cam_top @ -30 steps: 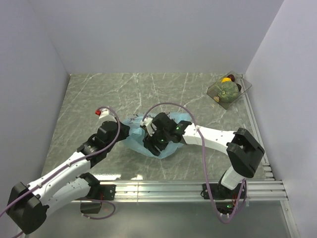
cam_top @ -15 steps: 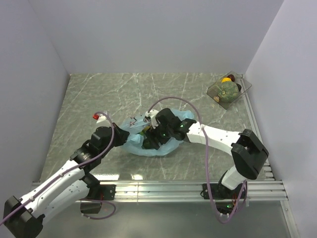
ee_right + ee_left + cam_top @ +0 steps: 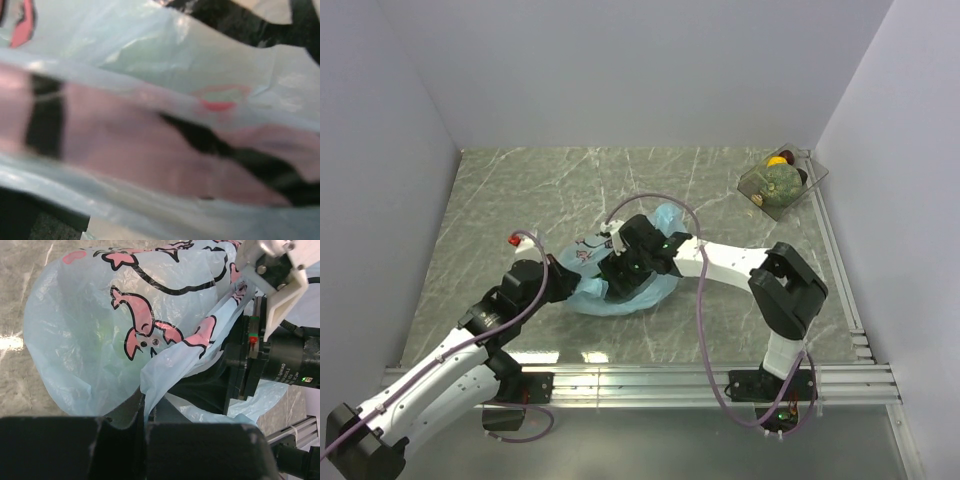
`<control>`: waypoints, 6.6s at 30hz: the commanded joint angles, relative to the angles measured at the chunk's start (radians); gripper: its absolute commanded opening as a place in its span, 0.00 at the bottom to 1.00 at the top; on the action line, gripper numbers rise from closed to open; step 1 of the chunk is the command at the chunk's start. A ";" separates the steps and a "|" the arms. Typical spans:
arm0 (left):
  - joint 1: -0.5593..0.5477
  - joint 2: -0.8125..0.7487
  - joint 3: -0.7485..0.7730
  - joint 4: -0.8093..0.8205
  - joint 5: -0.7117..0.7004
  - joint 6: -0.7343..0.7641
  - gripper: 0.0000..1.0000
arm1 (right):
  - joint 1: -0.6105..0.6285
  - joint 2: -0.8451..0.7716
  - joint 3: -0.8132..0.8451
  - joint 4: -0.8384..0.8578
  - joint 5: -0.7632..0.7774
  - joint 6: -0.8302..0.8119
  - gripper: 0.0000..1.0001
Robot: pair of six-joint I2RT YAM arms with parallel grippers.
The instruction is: Untie the knot of the plastic bag and take out the fruit
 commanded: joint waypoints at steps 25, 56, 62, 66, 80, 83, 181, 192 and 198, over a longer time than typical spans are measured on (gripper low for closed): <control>0.009 0.090 0.013 0.040 -0.173 0.008 0.01 | 0.091 0.053 0.073 -0.038 0.233 -0.034 0.90; 0.119 0.123 0.025 0.126 -0.187 -0.001 0.01 | 0.007 -0.321 -0.198 0.168 0.048 -0.074 0.00; 0.131 0.145 0.038 0.139 -0.143 0.013 0.01 | -0.007 -0.383 -0.233 0.247 -0.009 -0.058 0.00; 0.130 0.142 0.037 0.143 -0.123 0.018 0.00 | -0.019 -0.410 -0.227 0.323 -0.086 -0.028 0.00; 0.133 0.215 0.123 0.082 -0.110 0.050 0.01 | -0.138 -0.524 -0.026 0.297 -0.222 0.046 0.00; 0.136 0.243 0.171 0.045 -0.103 0.084 0.00 | -0.181 -0.545 0.037 0.217 -0.154 0.032 0.00; 0.141 0.102 0.130 0.116 0.017 0.188 0.00 | -0.872 -0.172 0.373 -0.024 0.562 0.058 0.73; 0.142 0.067 0.119 0.107 -0.044 0.188 0.00 | -0.385 -0.518 0.179 0.076 0.145 -0.121 0.69; 0.141 0.060 0.114 0.053 -0.054 0.140 0.01 | -0.150 -0.490 0.094 0.064 -0.043 -0.131 0.58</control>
